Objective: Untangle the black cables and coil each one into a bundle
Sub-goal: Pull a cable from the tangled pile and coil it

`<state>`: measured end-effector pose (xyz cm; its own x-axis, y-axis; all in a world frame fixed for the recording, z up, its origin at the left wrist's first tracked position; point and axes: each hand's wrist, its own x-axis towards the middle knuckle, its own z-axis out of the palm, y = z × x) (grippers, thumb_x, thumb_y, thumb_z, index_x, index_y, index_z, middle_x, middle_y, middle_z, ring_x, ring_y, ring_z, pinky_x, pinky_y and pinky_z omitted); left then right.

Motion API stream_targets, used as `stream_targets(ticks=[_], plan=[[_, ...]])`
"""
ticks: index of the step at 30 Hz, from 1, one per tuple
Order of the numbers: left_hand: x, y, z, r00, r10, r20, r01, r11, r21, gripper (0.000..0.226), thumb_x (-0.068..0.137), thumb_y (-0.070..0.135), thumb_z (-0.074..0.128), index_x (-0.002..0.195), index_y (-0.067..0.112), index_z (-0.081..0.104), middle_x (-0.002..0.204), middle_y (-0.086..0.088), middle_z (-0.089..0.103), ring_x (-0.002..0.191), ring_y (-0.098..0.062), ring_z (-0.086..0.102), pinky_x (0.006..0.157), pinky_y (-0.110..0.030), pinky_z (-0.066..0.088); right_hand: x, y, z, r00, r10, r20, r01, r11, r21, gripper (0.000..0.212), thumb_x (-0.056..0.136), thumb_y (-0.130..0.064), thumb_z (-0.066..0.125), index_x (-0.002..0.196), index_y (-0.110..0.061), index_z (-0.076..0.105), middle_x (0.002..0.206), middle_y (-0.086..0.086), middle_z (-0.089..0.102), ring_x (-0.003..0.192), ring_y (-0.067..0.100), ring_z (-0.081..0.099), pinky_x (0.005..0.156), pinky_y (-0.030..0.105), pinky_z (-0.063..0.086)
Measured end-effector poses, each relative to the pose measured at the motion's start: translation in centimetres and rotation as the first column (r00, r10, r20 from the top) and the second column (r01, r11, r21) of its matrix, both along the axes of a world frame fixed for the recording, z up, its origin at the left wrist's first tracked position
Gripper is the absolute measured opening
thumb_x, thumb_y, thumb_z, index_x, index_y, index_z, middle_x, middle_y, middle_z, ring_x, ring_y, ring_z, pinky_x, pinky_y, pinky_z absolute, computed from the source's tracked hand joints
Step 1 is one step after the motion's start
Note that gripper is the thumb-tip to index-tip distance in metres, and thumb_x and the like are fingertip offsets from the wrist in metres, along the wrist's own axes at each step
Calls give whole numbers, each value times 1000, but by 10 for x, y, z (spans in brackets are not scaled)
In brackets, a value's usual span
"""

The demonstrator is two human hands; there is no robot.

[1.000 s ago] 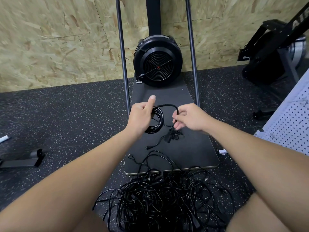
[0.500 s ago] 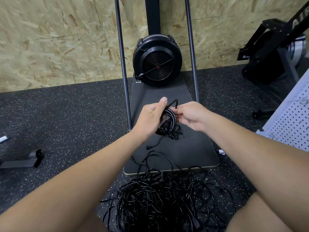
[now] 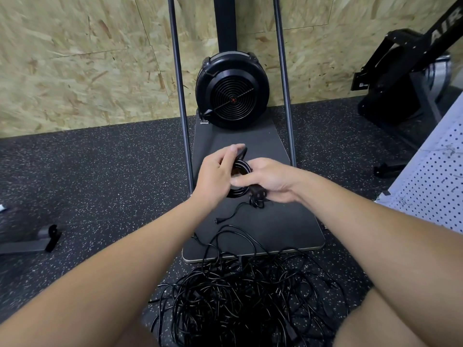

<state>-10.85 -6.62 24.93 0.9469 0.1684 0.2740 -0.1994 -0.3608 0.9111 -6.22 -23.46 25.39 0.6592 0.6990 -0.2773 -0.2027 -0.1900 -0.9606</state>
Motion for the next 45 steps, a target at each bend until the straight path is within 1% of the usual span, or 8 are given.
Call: stream_targets(ticks=[5,9,13,18,26,33,37,45], plan=[[3,16,-12,993,76,-90,-72,996,43,40,118,36,48,115,19,84,97,16,78,84,11,67,84,-17,47,5,-19,2,935,125,331,-23,955,-296,29,104,3,63,132,0,69,119,18,79,102,19,81,97,37,63],[4,22,-12,987,101,-123,-99,995,27,43,118,42,43,124,25,81,83,14,71,77,10,59,86,-26,45,4,-24,14,777,51,628,192,930,-314,37,109,1,46,126,-15,74,96,1,82,71,17,77,73,34,65],[3,16,-1,985,11,-170,-21,998,-56,53,117,50,40,106,20,83,70,8,57,62,-16,42,57,-30,34,11,-32,20,762,-184,621,331,935,-129,37,109,1,45,115,-20,76,88,5,80,63,15,65,63,38,57],[-2,7,3,973,-75,-217,37,984,-174,52,110,61,52,83,18,41,71,2,33,68,-23,22,61,-41,16,22,-42,19,777,-450,440,487,873,32,35,109,5,44,114,-11,75,95,12,79,58,9,57,52,23,47],[-3,13,10,982,-48,-183,20,988,-152,45,79,47,97,94,13,72,78,-2,64,63,-20,58,63,-46,52,20,-39,0,802,-280,528,442,872,-209,35,114,-9,46,104,-22,77,94,3,76,64,13,58,61,29,49],[-3,27,16,985,117,-122,-139,974,-181,48,81,49,95,92,8,72,70,1,59,60,-21,52,56,-45,49,12,-30,0,810,-135,571,308,926,-218,34,114,-23,48,100,-23,80,93,1,75,67,11,59,65,31,51],[-7,20,15,981,87,-172,-122,971,-204,49,88,49,90,88,4,69,66,0,49,54,-20,45,52,-37,44,10,-23,-2,639,152,754,276,870,-409,32,109,-34,65,83,-18,74,94,-1,64,79,18,58,73,30,44],[-9,-3,13,979,-47,-197,0,973,-230,42,92,51,85,91,11,73,66,0,53,53,-19,47,51,-33,44,15,-23,-3,789,-188,584,366,909,-201,25,111,-21,63,94,-13,80,85,1,83,78,17,82,87,41,64]])
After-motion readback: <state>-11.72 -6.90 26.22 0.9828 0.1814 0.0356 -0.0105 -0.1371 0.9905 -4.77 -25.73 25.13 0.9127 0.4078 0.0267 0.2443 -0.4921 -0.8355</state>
